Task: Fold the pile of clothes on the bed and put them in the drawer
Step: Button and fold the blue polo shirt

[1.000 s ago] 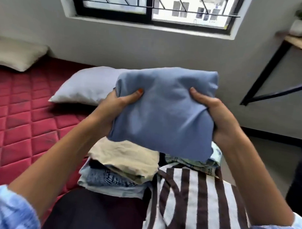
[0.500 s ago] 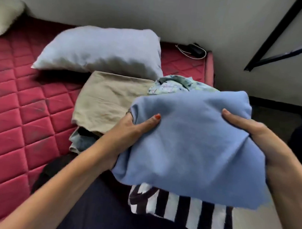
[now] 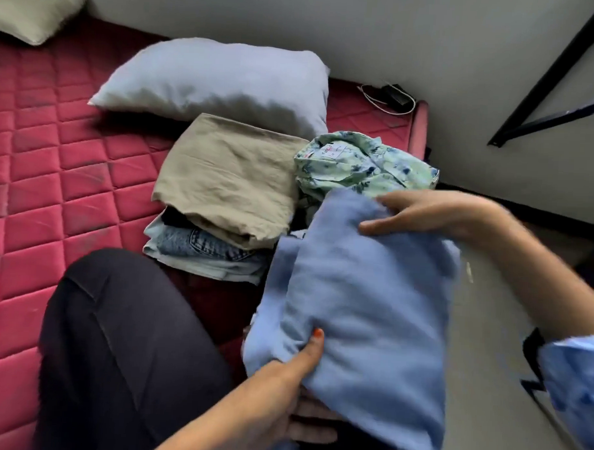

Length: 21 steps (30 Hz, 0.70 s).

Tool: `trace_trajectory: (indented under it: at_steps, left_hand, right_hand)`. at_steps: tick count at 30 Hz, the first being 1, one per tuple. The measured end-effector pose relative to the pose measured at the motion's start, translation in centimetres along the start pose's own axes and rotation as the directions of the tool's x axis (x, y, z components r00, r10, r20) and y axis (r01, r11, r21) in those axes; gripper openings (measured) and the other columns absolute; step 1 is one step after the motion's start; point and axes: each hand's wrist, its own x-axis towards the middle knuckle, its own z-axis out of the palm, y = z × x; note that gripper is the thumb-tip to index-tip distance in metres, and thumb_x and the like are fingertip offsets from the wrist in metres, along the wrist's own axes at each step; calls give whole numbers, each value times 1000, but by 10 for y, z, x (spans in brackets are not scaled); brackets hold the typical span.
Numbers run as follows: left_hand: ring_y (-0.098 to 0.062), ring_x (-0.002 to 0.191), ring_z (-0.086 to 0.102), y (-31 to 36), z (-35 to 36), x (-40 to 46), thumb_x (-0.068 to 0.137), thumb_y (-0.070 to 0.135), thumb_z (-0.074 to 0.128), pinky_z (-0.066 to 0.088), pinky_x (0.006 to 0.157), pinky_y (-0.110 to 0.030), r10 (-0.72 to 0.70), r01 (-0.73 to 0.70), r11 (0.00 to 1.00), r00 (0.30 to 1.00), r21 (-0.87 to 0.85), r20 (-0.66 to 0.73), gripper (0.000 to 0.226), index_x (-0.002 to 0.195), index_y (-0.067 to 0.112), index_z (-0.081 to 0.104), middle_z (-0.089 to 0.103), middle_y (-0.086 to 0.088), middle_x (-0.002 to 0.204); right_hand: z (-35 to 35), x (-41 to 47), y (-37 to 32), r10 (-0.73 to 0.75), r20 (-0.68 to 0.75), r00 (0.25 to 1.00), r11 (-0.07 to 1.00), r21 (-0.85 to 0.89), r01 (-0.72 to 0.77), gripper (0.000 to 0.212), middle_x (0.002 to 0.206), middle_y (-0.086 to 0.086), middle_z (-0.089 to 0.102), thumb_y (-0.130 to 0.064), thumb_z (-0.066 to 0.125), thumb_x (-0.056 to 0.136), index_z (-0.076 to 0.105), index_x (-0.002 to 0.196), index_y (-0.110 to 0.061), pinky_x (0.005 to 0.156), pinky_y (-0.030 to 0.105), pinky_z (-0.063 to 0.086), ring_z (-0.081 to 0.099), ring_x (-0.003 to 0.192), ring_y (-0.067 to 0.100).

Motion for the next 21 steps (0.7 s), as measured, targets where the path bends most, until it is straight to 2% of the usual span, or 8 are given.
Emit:
trace_trajectory:
  at_steps: [1,3,5,7,10,13,17,21]
  left_hand:
    - [-22,77,73,-9,-1,13,63,68,53,58,62,-34,-15,16,1000,999,18,-31,73,106,11,68,75,-13,91]
    - [-22,79,74,-22,-7,35,78,68,47,56,56,-31,13,-13,1000,995,5,-95,68,119,16,61,75,-9,92]
    - [-21,81,74,-29,-12,45,88,64,43,55,55,-29,58,-60,998,993,-14,-100,56,122,22,58,76,-4,93]
    - [-21,82,73,-31,-12,50,90,65,38,53,53,-27,84,-84,996,993,1,-79,55,122,24,57,76,-1,93]
    - [-21,82,73,-38,-8,55,91,65,37,54,53,-27,110,-106,993,988,43,-106,54,124,26,55,75,1,95]
    - [-20,80,72,-35,0,62,92,64,37,57,55,-29,119,-100,989,973,107,-197,56,129,24,51,72,-1,101]
    - [-11,65,59,-22,3,72,95,62,29,51,61,-24,168,-80,948,948,309,-270,64,131,13,48,59,-1,85]
    - [-10,68,56,-23,-2,79,98,59,26,46,62,-22,126,3,908,952,418,-280,66,133,9,48,64,-11,115]
  right_hand:
    - [15,21,7,28,-8,1000,971,-238,-29,51,124,4,64,-54,61,85,59,120,-17,97,36,47,61,109,19]
    - [51,53,24,45,-49,998,867,-495,-63,49,128,14,58,-56,45,94,54,112,-11,83,29,39,55,100,22]
    - [74,65,36,20,-169,985,852,-512,-106,46,122,22,58,-54,38,97,52,103,-11,77,33,37,55,99,28]
    - [78,65,42,-24,-291,956,857,-498,-130,46,119,22,57,-54,40,96,52,101,-10,83,36,42,55,107,34]
    - [82,53,33,-113,-356,928,805,-580,-124,48,123,17,51,-49,44,96,51,125,-11,96,43,42,50,116,36]
    - [98,37,11,-343,-367,865,799,-598,63,51,132,8,48,-50,43,96,47,136,-20,99,40,40,48,120,32]
    - [131,41,-3,-430,-364,826,817,-546,185,76,127,3,54,-69,20,81,59,125,-21,96,42,42,52,118,28]
    - [154,55,16,-433,-414,801,794,-595,123,59,110,-1,62,-57,25,86,68,104,-21,84,39,41,58,109,24]
